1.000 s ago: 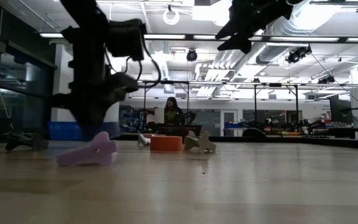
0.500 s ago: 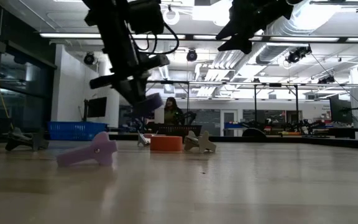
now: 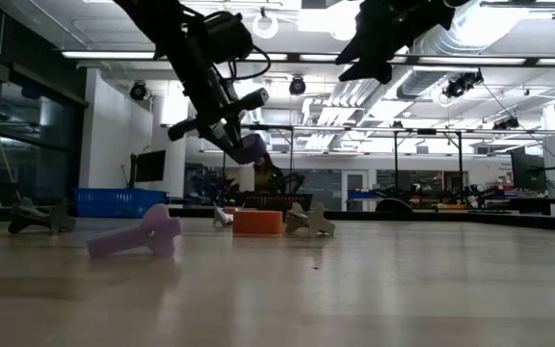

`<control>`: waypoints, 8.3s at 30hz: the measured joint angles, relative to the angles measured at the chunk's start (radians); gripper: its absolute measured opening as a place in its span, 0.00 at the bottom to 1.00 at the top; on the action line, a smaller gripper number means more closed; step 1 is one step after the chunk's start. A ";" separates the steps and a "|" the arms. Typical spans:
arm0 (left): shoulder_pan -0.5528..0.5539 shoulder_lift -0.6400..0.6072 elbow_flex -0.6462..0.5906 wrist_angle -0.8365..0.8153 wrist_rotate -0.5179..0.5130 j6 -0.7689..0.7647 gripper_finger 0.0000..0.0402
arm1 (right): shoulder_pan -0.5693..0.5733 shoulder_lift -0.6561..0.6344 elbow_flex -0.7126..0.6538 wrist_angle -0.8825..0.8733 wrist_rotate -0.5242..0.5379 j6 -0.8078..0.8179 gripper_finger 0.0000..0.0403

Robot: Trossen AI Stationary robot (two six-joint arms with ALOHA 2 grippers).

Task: Pick and place Stapler, Stapler remover, tape
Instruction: Put the blue tape into the black bin, then put the black staple remover into the blue bin

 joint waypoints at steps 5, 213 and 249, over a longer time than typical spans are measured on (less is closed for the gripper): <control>0.074 0.006 0.000 0.090 -0.017 0.080 0.09 | 0.000 0.000 0.000 0.000 0.040 0.000 0.60; -0.215 0.344 0.528 -1.187 0.254 -0.081 0.49 | 0.000 -0.001 0.000 -0.288 0.158 -0.241 0.60; -0.213 0.032 -0.228 -0.596 0.742 -0.452 0.60 | 0.000 -0.001 0.000 -0.303 0.114 -0.286 0.60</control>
